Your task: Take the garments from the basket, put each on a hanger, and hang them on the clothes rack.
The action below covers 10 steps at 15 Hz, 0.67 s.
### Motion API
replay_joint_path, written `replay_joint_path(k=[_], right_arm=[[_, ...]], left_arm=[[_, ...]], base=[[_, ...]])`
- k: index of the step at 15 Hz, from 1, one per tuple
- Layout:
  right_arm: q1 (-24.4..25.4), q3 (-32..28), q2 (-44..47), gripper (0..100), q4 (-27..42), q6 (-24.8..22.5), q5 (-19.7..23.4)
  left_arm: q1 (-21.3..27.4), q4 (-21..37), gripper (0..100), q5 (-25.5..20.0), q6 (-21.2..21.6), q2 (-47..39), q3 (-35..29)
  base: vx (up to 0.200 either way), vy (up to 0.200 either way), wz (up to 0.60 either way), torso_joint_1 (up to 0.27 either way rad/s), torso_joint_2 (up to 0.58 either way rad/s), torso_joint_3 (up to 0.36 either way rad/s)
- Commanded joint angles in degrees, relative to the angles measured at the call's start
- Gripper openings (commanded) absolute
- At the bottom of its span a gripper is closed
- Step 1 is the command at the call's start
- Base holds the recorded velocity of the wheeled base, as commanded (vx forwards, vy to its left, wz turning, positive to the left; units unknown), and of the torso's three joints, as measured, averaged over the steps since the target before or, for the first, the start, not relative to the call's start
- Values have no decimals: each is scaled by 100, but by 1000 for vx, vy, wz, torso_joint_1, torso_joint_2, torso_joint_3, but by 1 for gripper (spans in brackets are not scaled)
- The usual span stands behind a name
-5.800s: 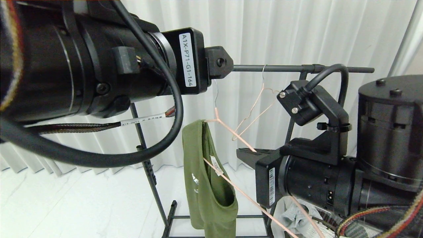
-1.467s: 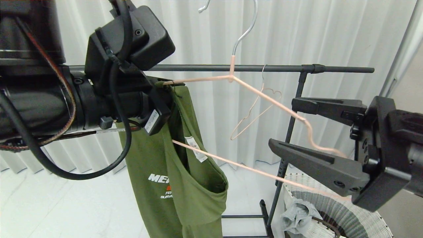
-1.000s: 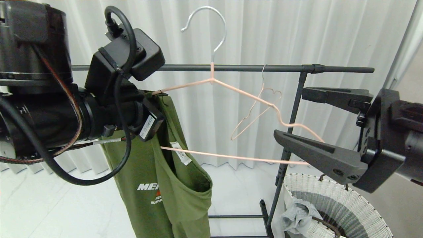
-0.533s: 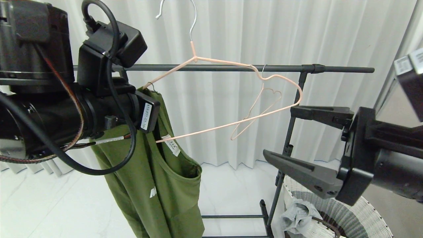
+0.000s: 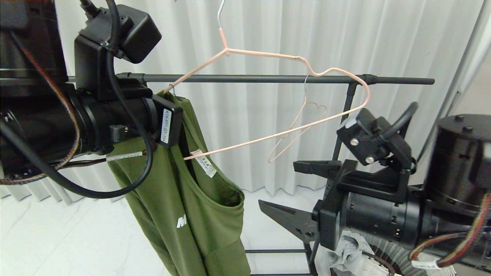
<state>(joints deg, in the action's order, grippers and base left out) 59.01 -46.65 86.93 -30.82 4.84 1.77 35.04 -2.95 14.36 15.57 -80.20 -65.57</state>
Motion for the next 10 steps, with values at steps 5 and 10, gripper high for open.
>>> replay_joint_path(k=[5, 10], right_arm=[[101, -810, 1309, 100, -390, 430, -528], [75, -933, 1740, 100, -390, 492, -906]], left_arm=[[12, -4, 0, -56, 8, -31, -210], [170, -4, 0, -65, -1, -31, -298]], base=[[0, 0, 0, 0, 0, 0], [0, 0, 0, 0, 0, 0]])
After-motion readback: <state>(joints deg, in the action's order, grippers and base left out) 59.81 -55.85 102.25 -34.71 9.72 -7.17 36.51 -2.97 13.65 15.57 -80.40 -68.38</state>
